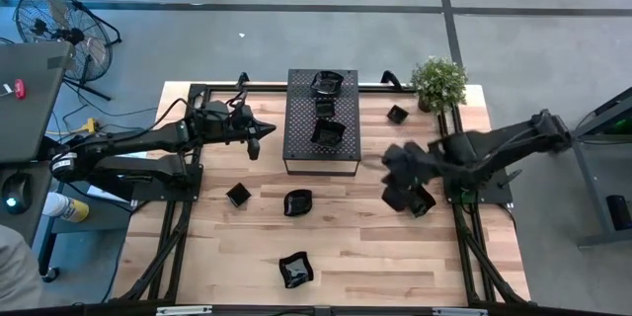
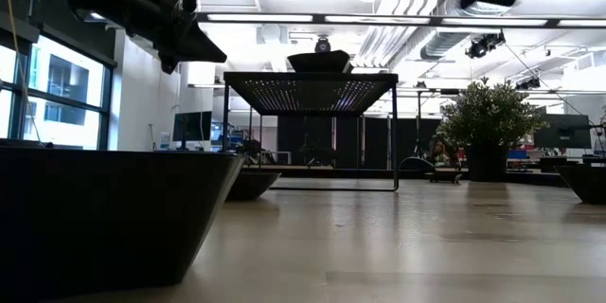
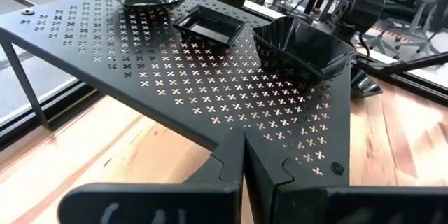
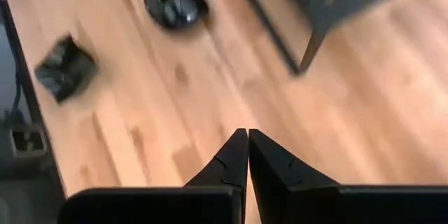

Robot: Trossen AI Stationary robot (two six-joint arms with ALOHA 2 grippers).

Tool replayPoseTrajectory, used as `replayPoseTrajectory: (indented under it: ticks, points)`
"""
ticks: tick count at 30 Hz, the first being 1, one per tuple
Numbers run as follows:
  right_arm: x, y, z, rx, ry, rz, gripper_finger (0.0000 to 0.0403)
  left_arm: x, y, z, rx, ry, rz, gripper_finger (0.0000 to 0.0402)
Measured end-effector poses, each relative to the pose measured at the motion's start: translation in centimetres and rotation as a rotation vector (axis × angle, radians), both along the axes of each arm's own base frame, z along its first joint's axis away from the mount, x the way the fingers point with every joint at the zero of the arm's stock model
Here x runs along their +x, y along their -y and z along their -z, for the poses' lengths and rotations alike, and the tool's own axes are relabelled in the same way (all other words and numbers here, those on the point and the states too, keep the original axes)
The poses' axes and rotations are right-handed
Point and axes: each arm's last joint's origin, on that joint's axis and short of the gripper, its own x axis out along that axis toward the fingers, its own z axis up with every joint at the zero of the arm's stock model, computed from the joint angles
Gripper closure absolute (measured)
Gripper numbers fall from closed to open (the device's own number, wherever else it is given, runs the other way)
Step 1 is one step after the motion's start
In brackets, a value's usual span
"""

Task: Pick & Place Mini shaped plates
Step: Stack the distorted square plate on top of the stacked distorted square plates on the shelf

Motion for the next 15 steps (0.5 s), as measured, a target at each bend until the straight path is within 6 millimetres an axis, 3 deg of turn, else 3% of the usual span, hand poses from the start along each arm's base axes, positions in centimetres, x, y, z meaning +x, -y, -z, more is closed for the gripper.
replayPoseTrajectory:
  ticks: [4,8,15]
  points:
    - [-1.1,-2.1,2.9,0.057,-0.093,0.048,0.0380,0.0,0.0,0.0,0.000,-0.001,0.000,0.0401]
    - [-2.3,-3.3,6.5,0.130,-0.182,0.113,0.0343,0.0,0.0,0.1,-0.003,-0.007,0.000,0.0401]
    - [-4.3,-3.1,11.8,0.197,-0.361,0.204,0.0280,0.0,0.0,0.2,0.002,-0.019,0.002,0.0401]
